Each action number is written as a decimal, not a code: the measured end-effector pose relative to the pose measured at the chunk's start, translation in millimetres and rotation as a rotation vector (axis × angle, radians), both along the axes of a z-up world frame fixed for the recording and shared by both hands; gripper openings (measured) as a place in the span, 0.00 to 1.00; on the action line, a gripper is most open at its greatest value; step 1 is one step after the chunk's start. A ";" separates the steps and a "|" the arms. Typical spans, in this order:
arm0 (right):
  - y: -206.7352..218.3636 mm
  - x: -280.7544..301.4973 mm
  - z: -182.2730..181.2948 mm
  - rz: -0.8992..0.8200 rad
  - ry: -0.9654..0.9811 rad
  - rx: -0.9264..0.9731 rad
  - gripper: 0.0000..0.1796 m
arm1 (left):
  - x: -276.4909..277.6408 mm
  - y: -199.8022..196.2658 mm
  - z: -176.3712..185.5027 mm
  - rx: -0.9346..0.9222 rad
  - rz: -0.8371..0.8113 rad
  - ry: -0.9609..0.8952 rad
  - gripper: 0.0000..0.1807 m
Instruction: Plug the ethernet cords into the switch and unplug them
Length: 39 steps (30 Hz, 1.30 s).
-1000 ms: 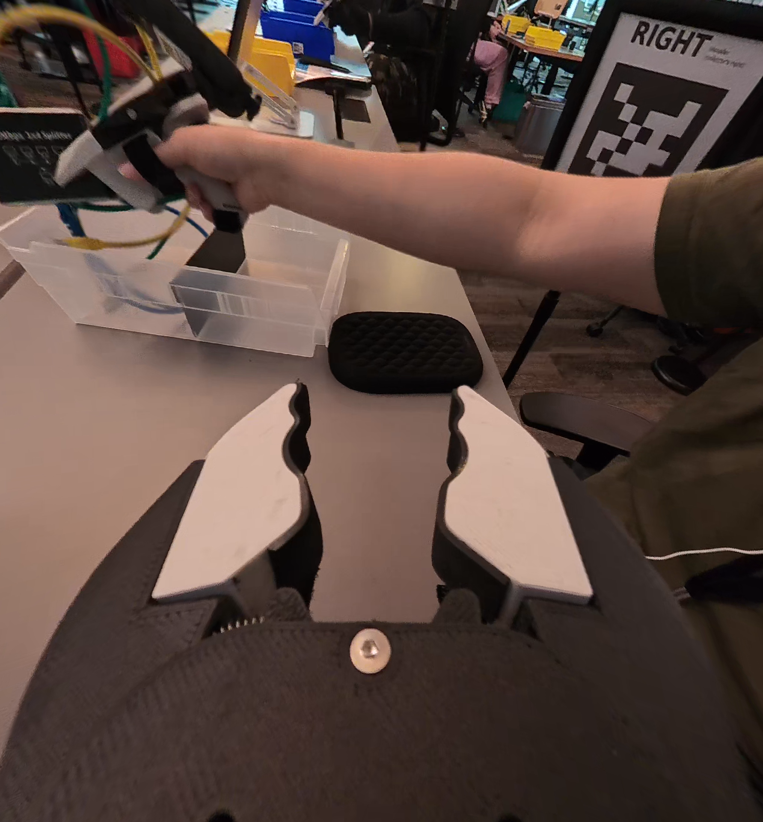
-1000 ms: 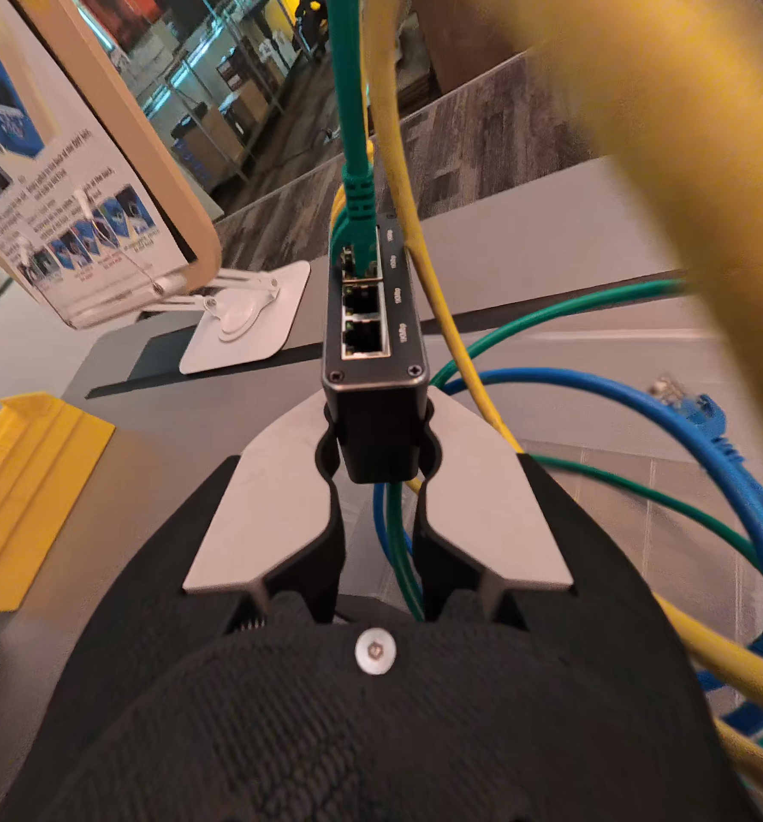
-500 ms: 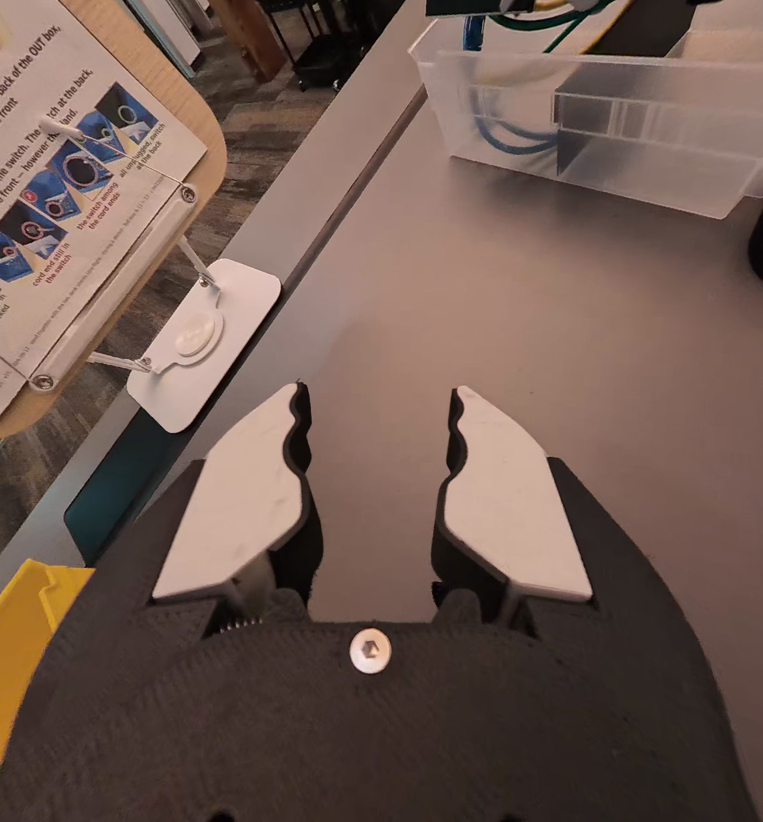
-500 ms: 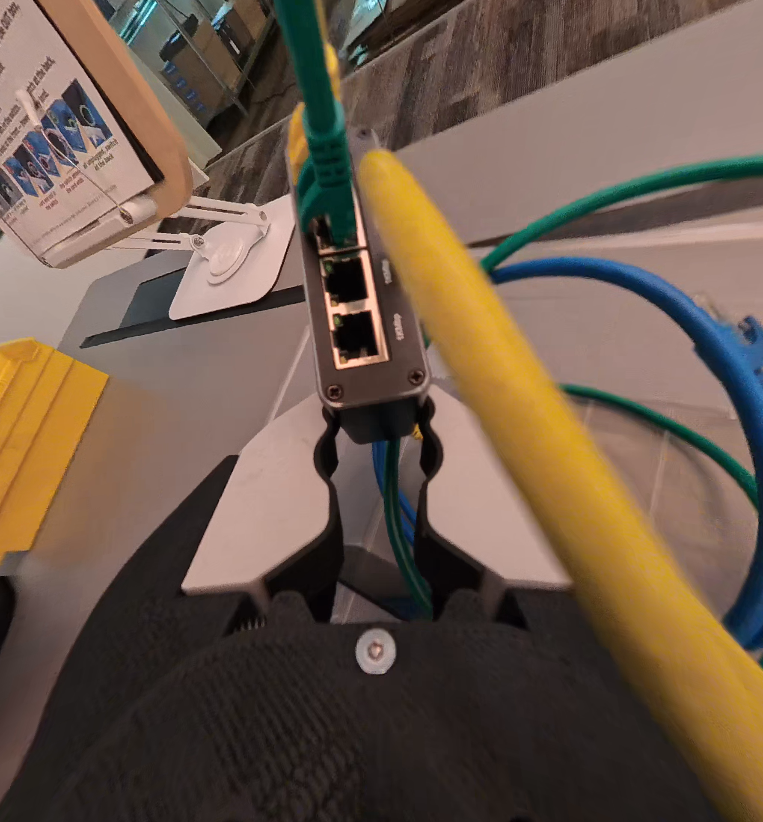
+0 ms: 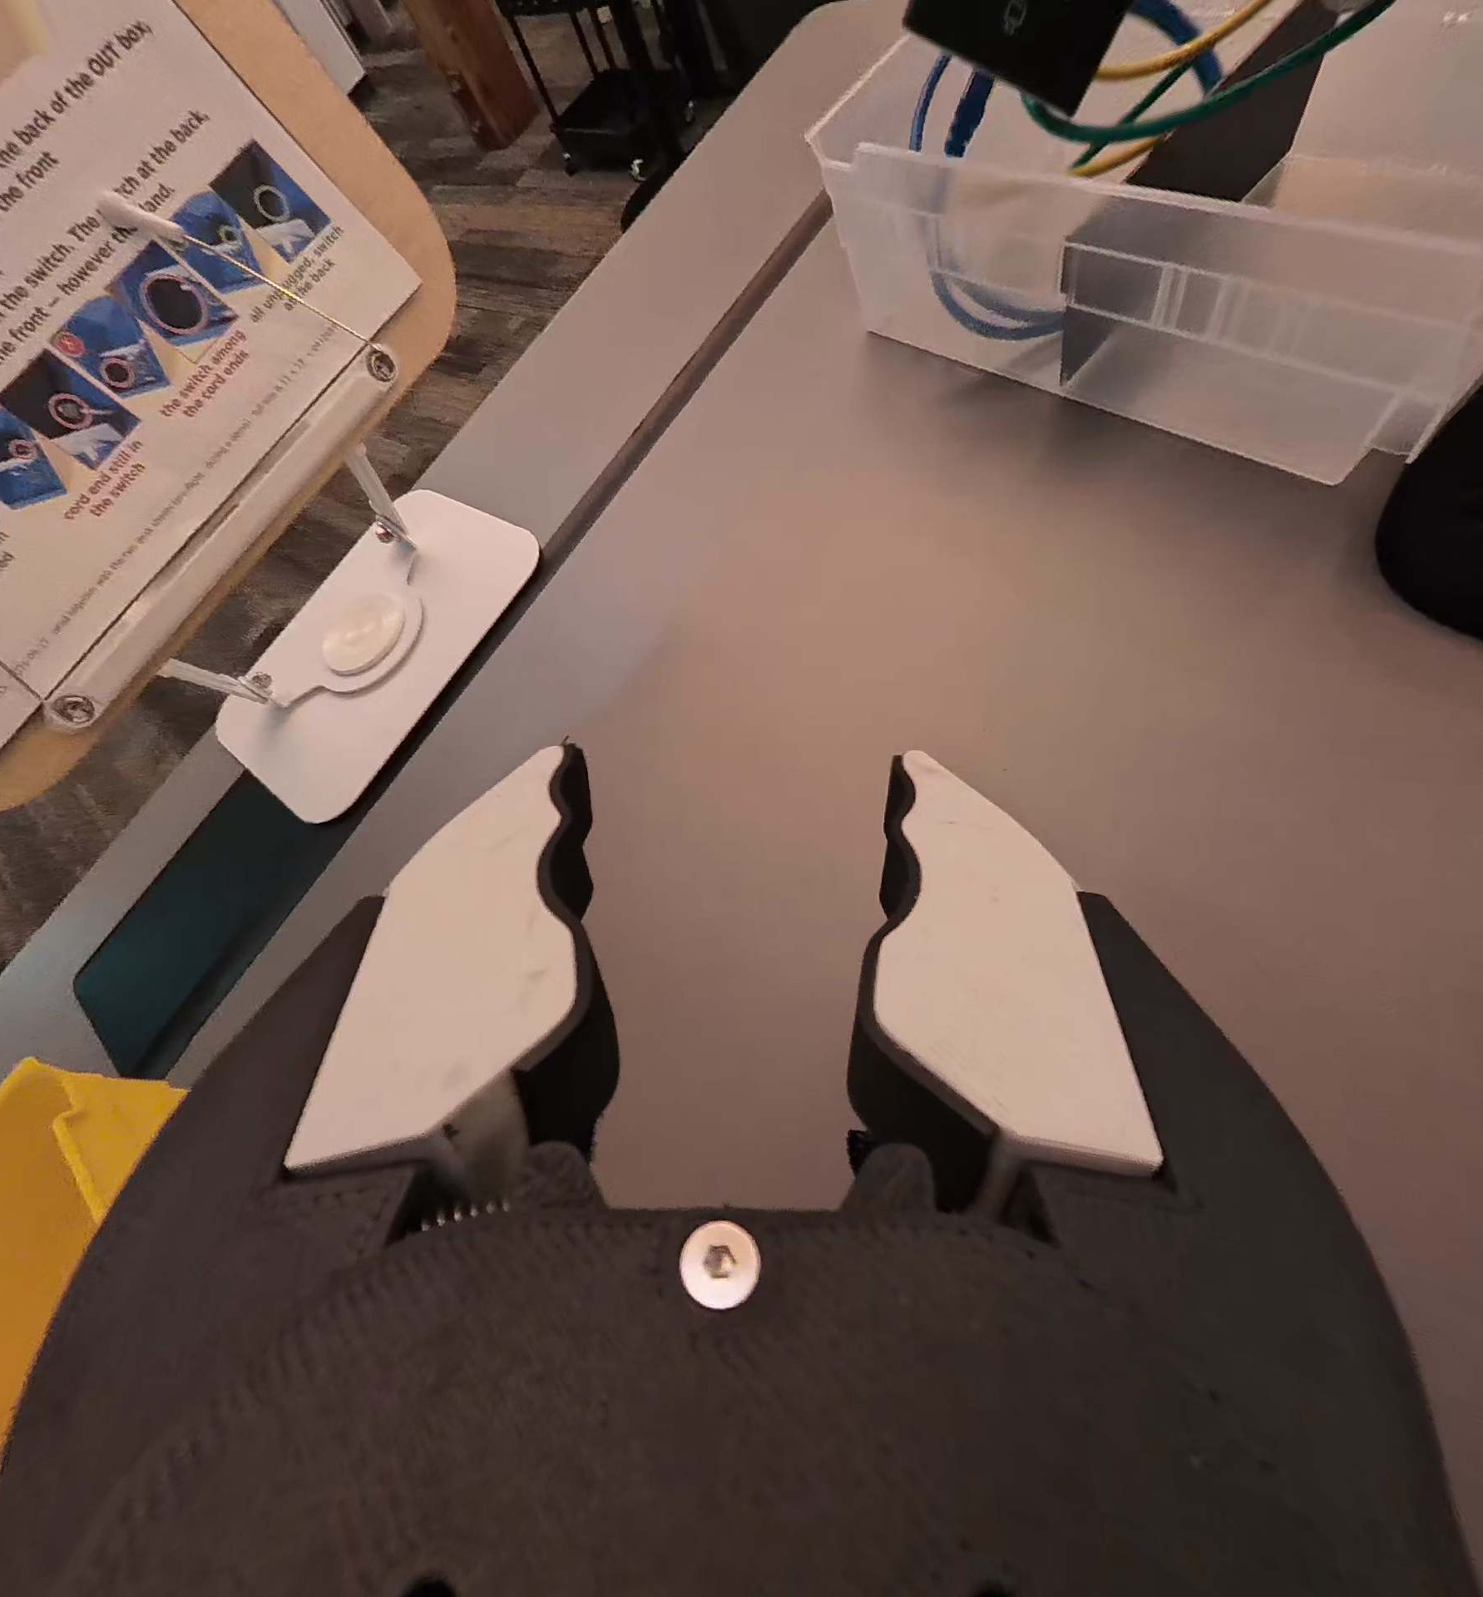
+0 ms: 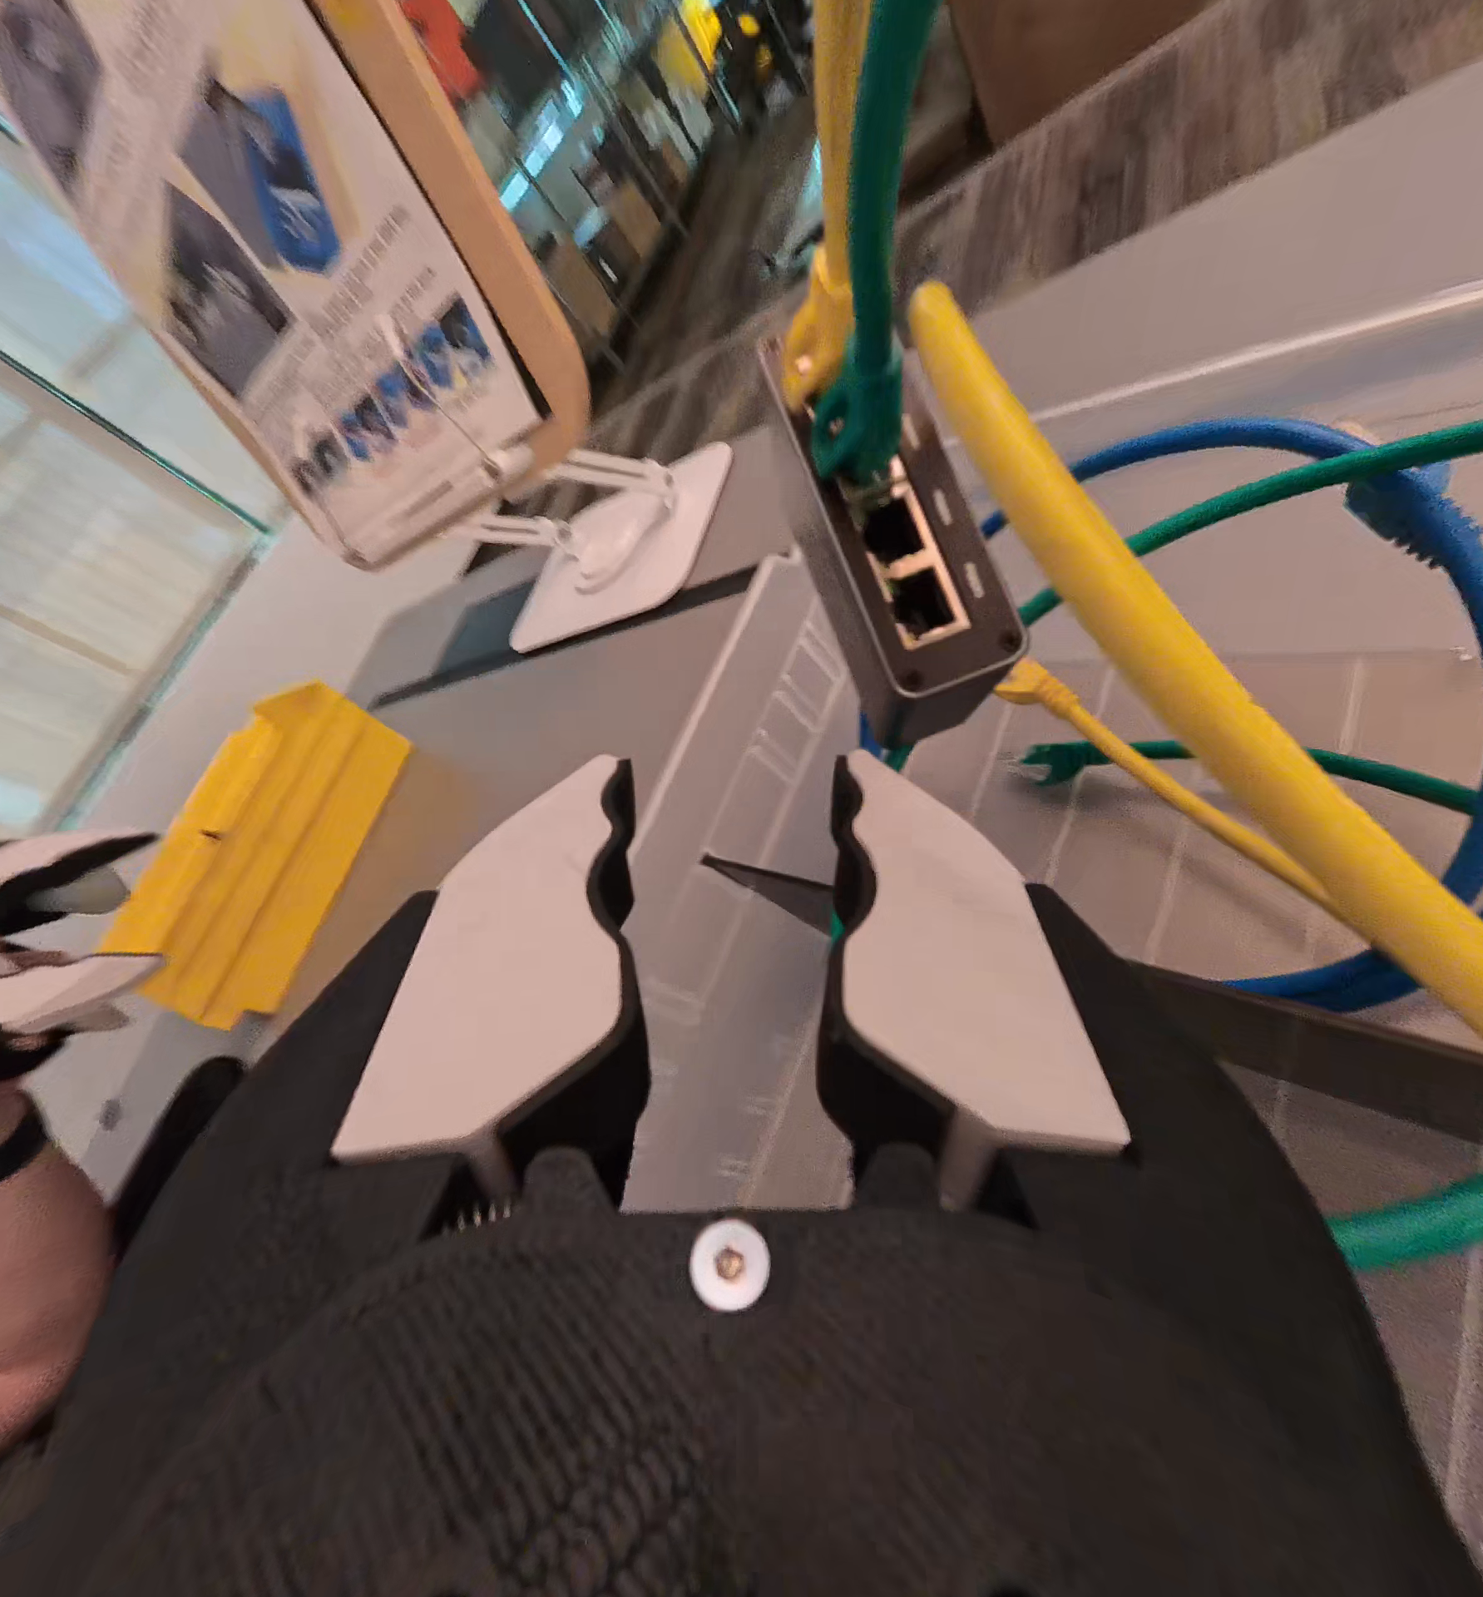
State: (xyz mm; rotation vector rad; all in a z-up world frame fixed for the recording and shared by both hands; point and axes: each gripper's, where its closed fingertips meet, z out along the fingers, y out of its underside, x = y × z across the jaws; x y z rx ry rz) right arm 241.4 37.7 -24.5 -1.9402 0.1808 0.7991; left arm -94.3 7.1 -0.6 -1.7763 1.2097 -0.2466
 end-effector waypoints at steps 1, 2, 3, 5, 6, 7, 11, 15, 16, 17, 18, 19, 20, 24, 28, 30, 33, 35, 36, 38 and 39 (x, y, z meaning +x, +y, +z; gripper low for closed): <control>-4.6 0.2 5.5 0.013 0.051 0.010 0.24 | -0.8 -0.3 1.7 -0.012 -0.003 -0.013 0.36; -9.3 -1.1 10.6 0.040 0.114 0.008 0.24 | -1.8 0.0 3.5 -0.023 -0.004 -0.028 0.36; -14.8 -3.9 17.3 0.077 0.174 0.012 0.23 | -4.4 2.6 5.5 -0.016 0.010 -0.033 0.36; -28.5 -8.1 27.8 0.127 0.235 0.013 0.22 | -14.5 12.8 9.5 0.045 0.064 -0.003 0.37; -35.9 -8.2 29.7 0.132 0.226 0.006 0.22 | -21.4 19.7 12.5 0.093 0.103 0.021 0.37; -43.8 -8.7 31.6 0.139 0.202 0.008 0.22 | -27.5 25.5 15.3 0.133 0.136 0.040 0.37; -73.1 -2.8 45.8 0.108 0.057 0.065 0.23 | -47.8 43.5 22.2 0.193 0.259 0.045 0.38; -89.1 52.9 44.0 -0.145 -0.246 0.033 0.27 | -61.7 53.9 26.1 0.233 0.337 0.061 0.39; -94.1 75.0 31.8 -0.229 -0.365 -0.040 0.32 | -63.2 55.0 27.0 0.241 0.344 0.063 0.39; -99.7 93.4 18.3 -0.289 -0.464 -0.118 0.36 | -64.0 55.5 27.5 0.244 0.346 0.065 0.39; -104.6 103.7 3.0 -0.313 -0.515 -0.195 0.39 | -65.0 56.1 27.9 0.245 0.351 0.065 0.39; -108.1 104.2 -13.9 -0.295 -0.509 -0.269 0.42 | -66.8 57.2 28.6 0.250 0.358 0.066 0.39; -110.7 99.7 -30.2 -0.257 -0.480 -0.330 0.42 | -68.7 58.2 28.9 0.253 0.363 0.071 0.39; -122.7 94.2 -86.2 -0.205 -0.486 -0.566 0.38 | -76.6 58.9 27.7 0.200 0.377 0.066 0.40; -127.7 98.6 -108.9 -0.222 -0.533 -0.695 0.23 | -106.0 55.6 31.6 -0.039 0.391 -0.045 0.46; -127.1 98.1 -108.4 -0.224 -0.489 -0.691 0.14 | -161.8 66.4 47.7 -0.042 0.526 -0.067 0.48; -126.0 100.0 -106.6 -0.214 -0.423 -0.662 0.03 | -284.0 77.1 66.2 -0.006 0.867 -0.109 0.52; -126.9 99.4 -106.3 -0.188 -0.450 -0.661 0.03 | -357.9 72.3 59.4 -0.038 1.044 -0.153 0.53; -127.9 99.2 -106.6 -0.182 -0.471 -0.673 0.02 | -383.7 67.8 46.5 -0.107 1.086 -0.188 0.54; -130.0 96.7 -106.6 -0.146 -0.520 -0.684 0.03 | -418.2 58.0 11.9 -0.291 1.114 -0.269 0.55; -130.9 94.8 -106.6 -0.134 -0.533 -0.684 0.03 | -430.0 52.5 -6.3 -0.381 1.113 -0.296 0.54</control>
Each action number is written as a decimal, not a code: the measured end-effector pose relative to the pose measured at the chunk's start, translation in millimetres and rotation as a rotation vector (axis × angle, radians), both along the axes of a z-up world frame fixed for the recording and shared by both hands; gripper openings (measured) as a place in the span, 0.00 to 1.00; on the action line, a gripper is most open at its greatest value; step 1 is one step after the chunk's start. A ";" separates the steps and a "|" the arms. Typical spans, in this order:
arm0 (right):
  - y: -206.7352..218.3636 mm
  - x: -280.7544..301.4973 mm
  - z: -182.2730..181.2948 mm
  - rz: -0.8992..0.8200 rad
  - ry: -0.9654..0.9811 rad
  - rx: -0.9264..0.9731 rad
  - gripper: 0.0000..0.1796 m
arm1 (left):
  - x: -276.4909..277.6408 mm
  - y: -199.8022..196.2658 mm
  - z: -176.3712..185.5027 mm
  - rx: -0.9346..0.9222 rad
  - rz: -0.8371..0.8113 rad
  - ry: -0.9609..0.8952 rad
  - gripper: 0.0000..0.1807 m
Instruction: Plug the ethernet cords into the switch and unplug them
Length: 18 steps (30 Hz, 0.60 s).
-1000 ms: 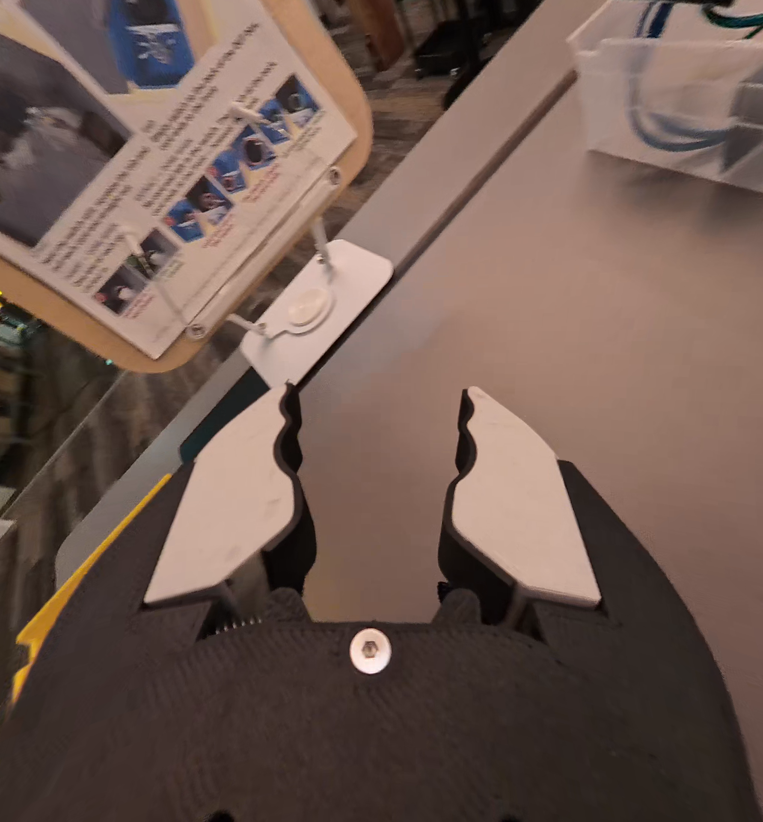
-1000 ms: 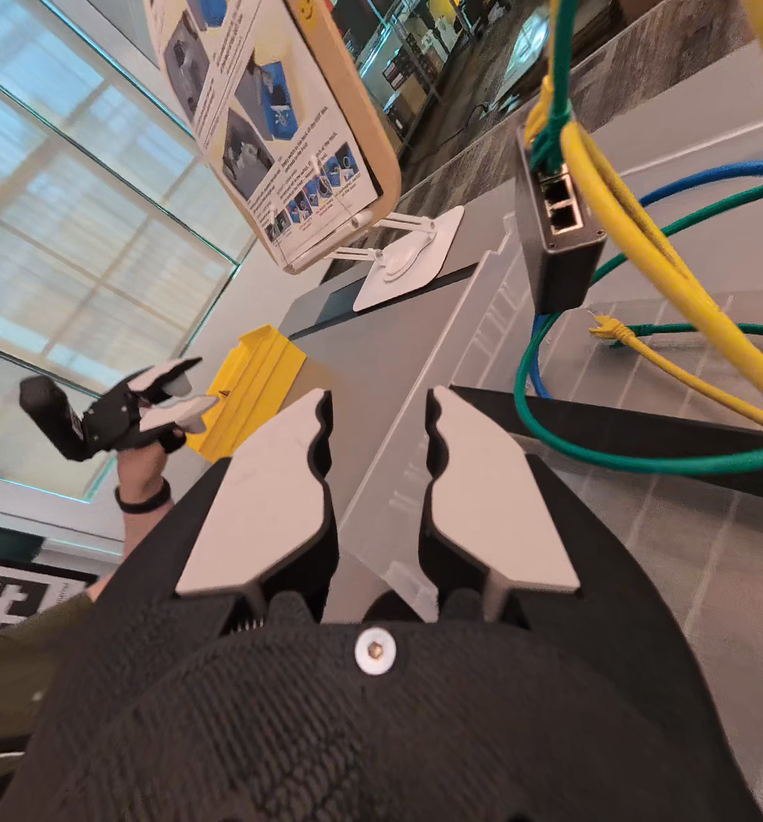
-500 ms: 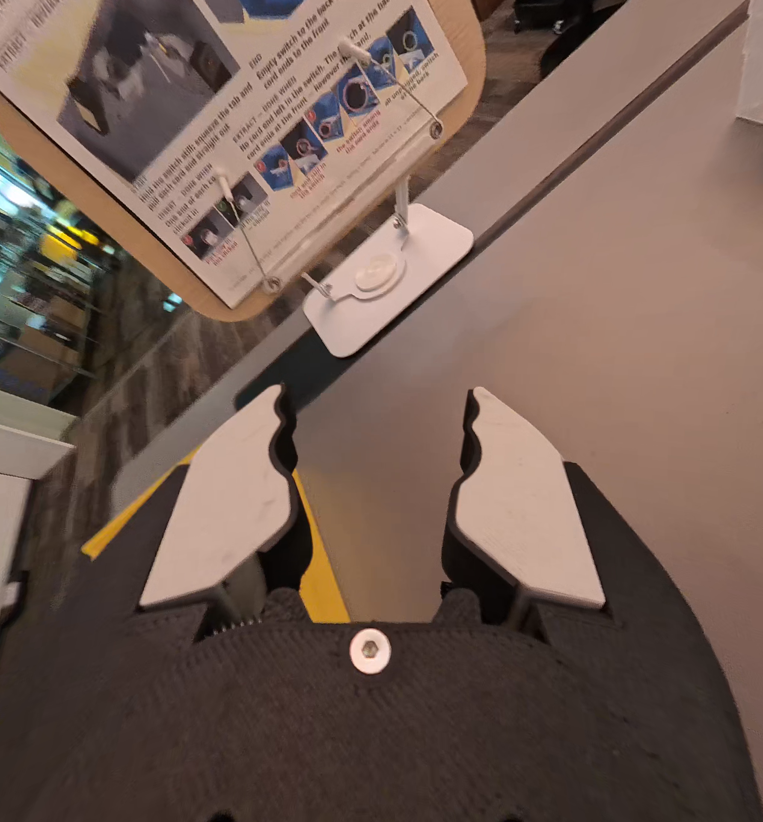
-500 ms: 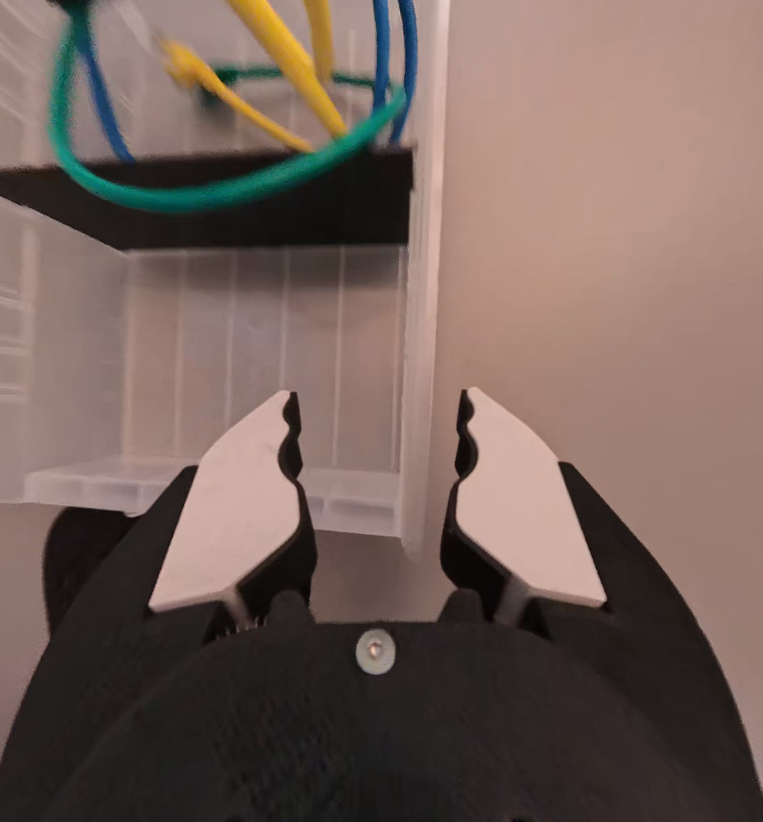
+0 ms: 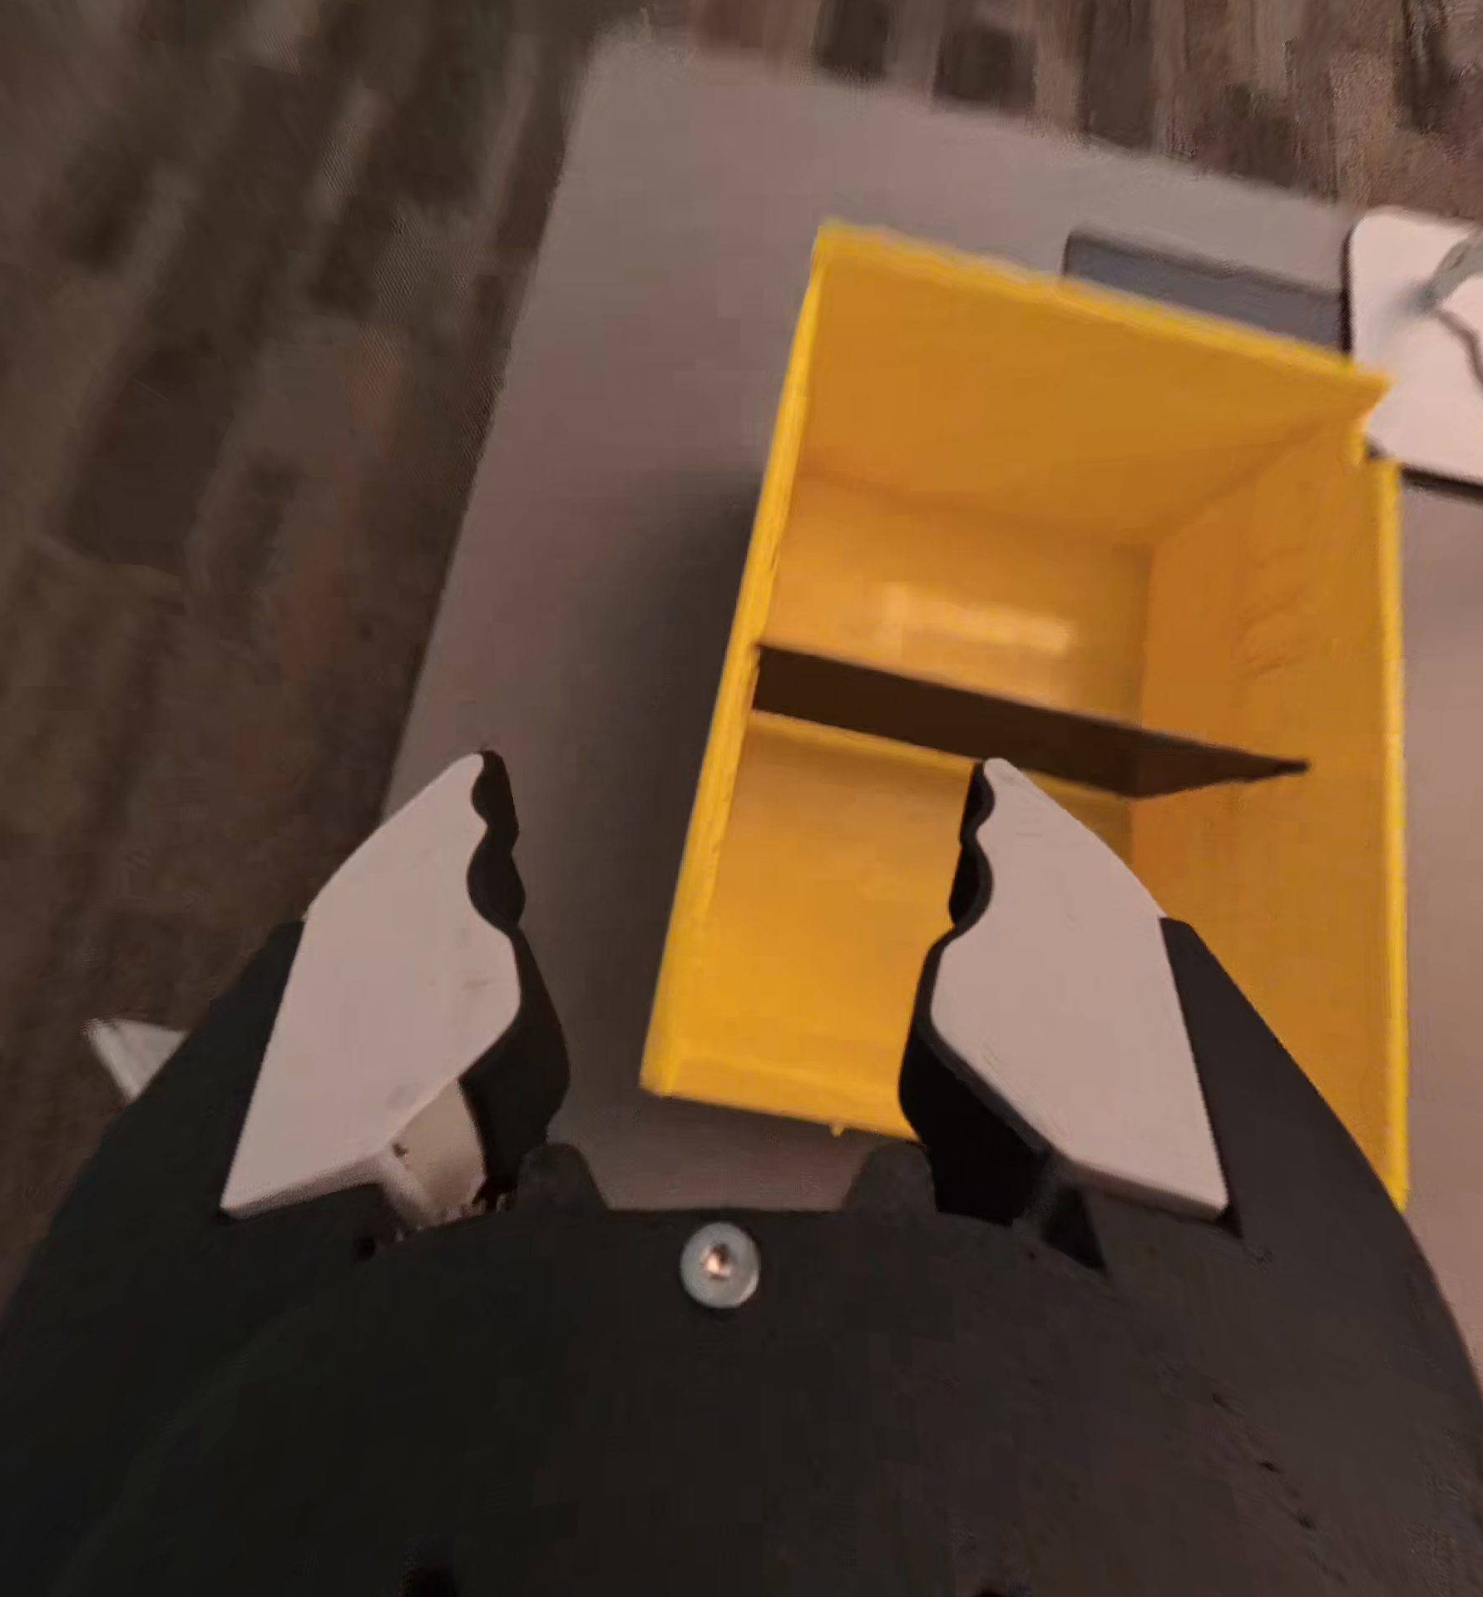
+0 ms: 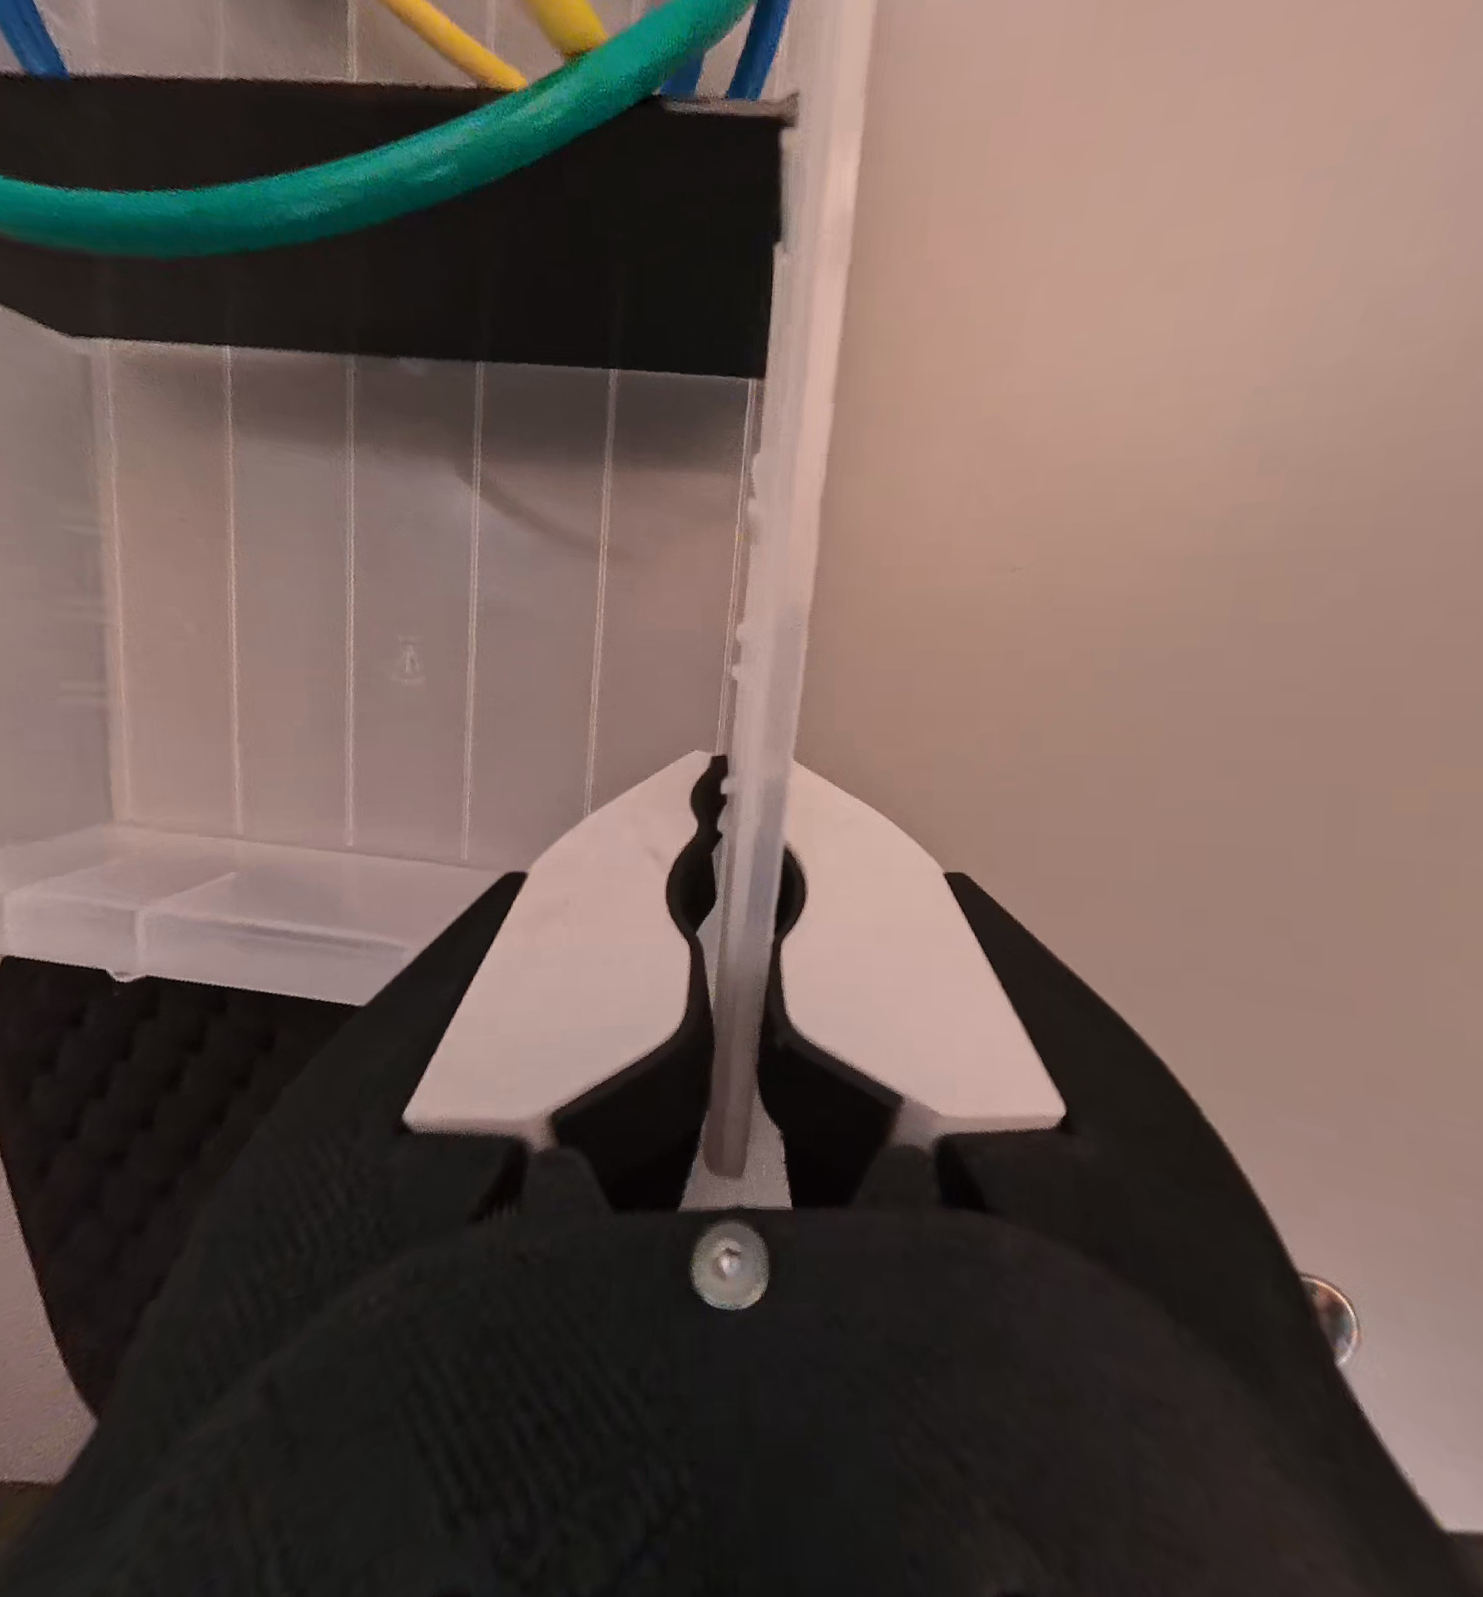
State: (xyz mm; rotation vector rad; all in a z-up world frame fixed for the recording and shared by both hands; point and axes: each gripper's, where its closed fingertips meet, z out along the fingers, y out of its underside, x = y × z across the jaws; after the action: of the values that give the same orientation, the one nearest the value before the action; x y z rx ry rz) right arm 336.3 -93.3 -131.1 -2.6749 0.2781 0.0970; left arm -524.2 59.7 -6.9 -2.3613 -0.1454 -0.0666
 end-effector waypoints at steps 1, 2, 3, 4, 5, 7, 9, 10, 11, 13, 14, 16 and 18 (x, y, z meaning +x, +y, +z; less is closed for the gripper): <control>-0.3 -1.9 0.1 0.010 -0.005 -0.002 0.03 | -8.2 -7.0 -18.9 -0.067 -0.009 -0.060 0.53; -0.8 -4.2 0.3 0.016 -0.007 -0.002 0.03 | -14.1 -14.0 -36.7 -0.133 -0.019 -0.113 0.53; -1.2 -6.4 0.4 0.020 -0.011 -0.003 0.03 | -18.2 -20.4 -52.0 -0.194 -0.026 -0.159 0.51; -1.4 -9.0 0.7 0.025 -0.016 -0.004 0.03 | -18.5 -26.2 -65.0 -0.250 -0.038 -0.209 0.48; -1.3 -12.5 0.8 0.030 -0.019 -0.005 0.03 | -14.7 -30.1 -74.6 -0.292 -0.058 -0.267 0.45; -0.4 -21.3 1.1 0.050 -0.029 -0.008 0.03 | -3.1 -28.6 -83.1 -0.321 -0.105 -0.373 0.40; 0.5 -32.3 1.4 0.075 -0.039 -0.012 0.04 | 4.2 -24.0 -88.1 -0.334 -0.133 -0.397 0.34; 1.0 -38.6 1.5 0.088 -0.045 -0.015 0.04 | 6.6 -22.4 -91.1 -0.348 -0.150 -0.376 0.33; 1.4 -45.7 1.5 0.108 -0.052 -0.019 0.04 | 8.8 -21.2 -94.3 -0.365 -0.169 -0.348 0.28; 2.4 -61.2 1.7 0.143 -0.064 -0.025 0.04 | 15.0 -20.2 -101.7 -0.409 -0.204 -0.302 0.19; 3.9 -68.6 2.0 0.153 -0.068 -0.024 0.04 | 15.2 -20.2 -107.1 -0.441 -0.206 -0.266 0.16; 8.0 -83.4 2.3 0.176 -0.078 -0.025 0.05 | 7.7 -20.8 -114.8 -0.492 -0.204 -0.132 0.06; 12.9 -98.2 2.5 0.210 -0.088 -0.029 0.05 | 10.0 -25.6 -117.1 -0.542 -0.260 -0.010 0.02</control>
State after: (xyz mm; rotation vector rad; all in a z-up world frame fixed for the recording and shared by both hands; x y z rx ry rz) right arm 238.1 -80.4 -128.6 -2.7208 -0.0297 0.0404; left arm -514.3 34.1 -124.1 -2.9092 0.1615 -0.1841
